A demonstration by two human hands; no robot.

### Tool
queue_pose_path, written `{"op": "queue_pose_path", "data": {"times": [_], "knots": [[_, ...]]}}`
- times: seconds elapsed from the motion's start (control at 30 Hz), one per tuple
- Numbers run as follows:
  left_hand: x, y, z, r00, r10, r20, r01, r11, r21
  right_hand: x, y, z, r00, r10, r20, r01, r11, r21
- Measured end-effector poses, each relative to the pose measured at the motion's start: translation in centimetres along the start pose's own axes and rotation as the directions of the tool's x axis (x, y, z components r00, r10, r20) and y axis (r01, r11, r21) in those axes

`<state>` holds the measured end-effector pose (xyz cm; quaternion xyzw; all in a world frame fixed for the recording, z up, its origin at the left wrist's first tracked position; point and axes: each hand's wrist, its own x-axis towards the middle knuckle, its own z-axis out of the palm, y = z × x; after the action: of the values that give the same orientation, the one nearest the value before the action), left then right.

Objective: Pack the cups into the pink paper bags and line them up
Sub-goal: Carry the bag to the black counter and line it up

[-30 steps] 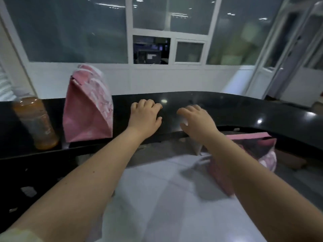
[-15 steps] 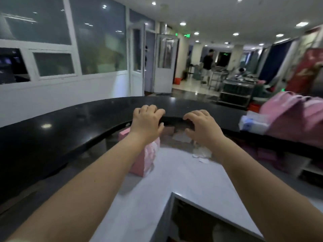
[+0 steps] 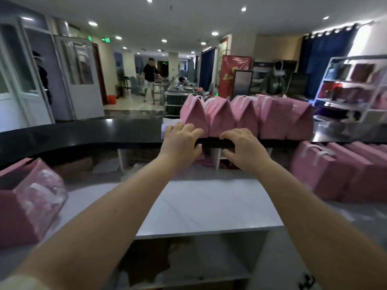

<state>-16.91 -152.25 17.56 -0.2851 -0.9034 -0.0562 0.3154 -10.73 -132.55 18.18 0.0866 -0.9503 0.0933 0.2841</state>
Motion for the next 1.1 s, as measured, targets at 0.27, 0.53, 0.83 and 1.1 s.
{"op": "queue_pose_path", "data": {"times": [0.27, 0.53, 0.83, 1.1], "knots": [[6.4, 23.2, 5.3, 0.984, 0.170, 0.047, -0.163, 0.978, -0.127, -11.0, 18.6, -8.0, 0.981, 0.192, 0.037, -0.188, 0.978, -0.090], [11.2, 45.5, 10.5, 0.911, 0.398, 0.111, -0.367, 0.903, -0.223, -25.4, 35.2, -15.7, 0.862, 0.499, 0.092, -0.476, 0.858, -0.196], [12.1, 65.3, 15.8, 0.791, 0.609, 0.066, -0.540, 0.744, -0.394, -36.8, 46.4, -19.4, 0.732, 0.681, 0.019, -0.659, 0.716, -0.230], [16.9, 78.1, 22.6, 0.692, 0.721, 0.018, -0.656, 0.640, -0.401, -41.0, 57.5, -20.9, 0.614, 0.789, -0.040, -0.761, 0.577, -0.296]]}}
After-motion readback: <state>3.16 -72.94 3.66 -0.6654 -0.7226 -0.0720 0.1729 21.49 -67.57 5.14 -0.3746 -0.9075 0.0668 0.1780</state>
